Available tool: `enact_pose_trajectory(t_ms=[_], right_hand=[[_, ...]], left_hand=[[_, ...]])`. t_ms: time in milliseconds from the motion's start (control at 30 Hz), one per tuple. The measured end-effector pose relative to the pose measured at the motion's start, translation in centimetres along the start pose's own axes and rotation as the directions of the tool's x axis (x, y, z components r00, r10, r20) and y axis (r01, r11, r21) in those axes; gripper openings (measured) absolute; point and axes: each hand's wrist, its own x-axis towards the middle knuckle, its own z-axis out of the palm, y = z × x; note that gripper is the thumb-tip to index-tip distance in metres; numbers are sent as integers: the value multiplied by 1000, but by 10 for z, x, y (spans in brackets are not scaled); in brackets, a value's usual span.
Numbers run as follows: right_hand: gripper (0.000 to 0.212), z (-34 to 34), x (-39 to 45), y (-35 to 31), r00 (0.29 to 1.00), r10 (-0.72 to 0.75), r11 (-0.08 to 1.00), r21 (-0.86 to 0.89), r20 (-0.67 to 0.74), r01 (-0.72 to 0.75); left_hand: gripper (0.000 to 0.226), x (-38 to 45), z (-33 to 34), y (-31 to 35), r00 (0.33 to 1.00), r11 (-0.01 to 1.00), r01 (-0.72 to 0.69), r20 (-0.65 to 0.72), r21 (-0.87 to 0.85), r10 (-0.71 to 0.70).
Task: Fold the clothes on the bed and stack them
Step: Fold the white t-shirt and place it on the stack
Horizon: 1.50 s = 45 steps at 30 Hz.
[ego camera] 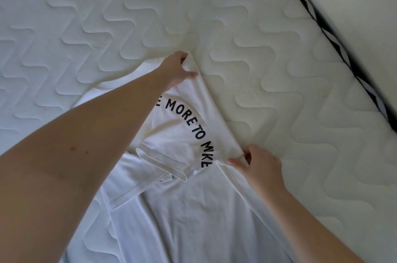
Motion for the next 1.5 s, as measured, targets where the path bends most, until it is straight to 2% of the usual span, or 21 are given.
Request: enact_pose_trajectory(t_ms=[33,100,200,267,333,367,433,533,600,700,833,933,1067,1133,1233,1300,1400,1500], right_hand=[[43,1,-3,1,1000,-26,1000,16,5,26],[44,3,-9,5,997,-73,996,45,-16,74],[56,9,-25,11,965,-184,983,-33,-186,181],[54,16,-40,16,915,-245,968,-130,-322,214],[48,22,-57,24,884,-298,953,-167,-360,254],[47,26,-67,29,882,-317,947,-173,-348,271],[48,32,-86,40,892,-335,935,-229,-303,273],[47,38,-112,53,911,-319,907,-362,-261,214],[45,40,-123,60,911,-302,896,-411,-280,171],[39,39,-137,70,916,-280,888,-441,-287,133],[32,37,-166,90,952,-169,877,-480,-255,27],[27,35,-189,108,972,-64,873,-485,-227,-55],[23,32,-215,136,970,14,874,-468,-241,-128],[25,33,-232,150,966,-13,888,-447,-257,-106],[23,39,-254,164,946,-142,904,-427,-291,5],[25,45,-263,168,921,-229,914,-396,-314,93],[34,58,-275,166,894,-337,907,-356,-296,224],[39,67,-284,167,873,-398,893,-336,-281,299]], left_hand=[[51,-4,-1,-1,999,999,-31,-19,40,32],[50,-16,1,-1,988,990,-76,-125,118,91],[45,-43,12,2,932,978,-145,-312,149,186],[34,-71,26,5,868,959,-243,-410,143,281],[15,-107,46,7,836,949,-302,-453,92,310],[9,-127,57,7,850,955,-294,-446,42,281],[27,-165,85,2,898,975,-223,-394,-21,196],[51,-217,129,-12,976,995,-42,-218,-92,21],[54,-240,154,-20,987,977,102,-105,-185,-123],[56,-256,182,-27,979,967,204,7,-153,-206],[28,-269,208,-15,926,811,377,201,-447,-320],[10,-278,220,-5,926,769,375,168,-517,-338],[19,-292,224,-4,933,599,334,165,-728,-320],[25,-299,225,-10,929,544,323,151,-774,-338],[22,-309,230,-17,917,492,360,204,-792,-343],[25,-318,240,-22,922,525,379,261,-763,-286],[36,-335,257,-27,924,625,380,305,-682,-229],[23,-350,264,-35,928,656,373,276,-656,-252]])
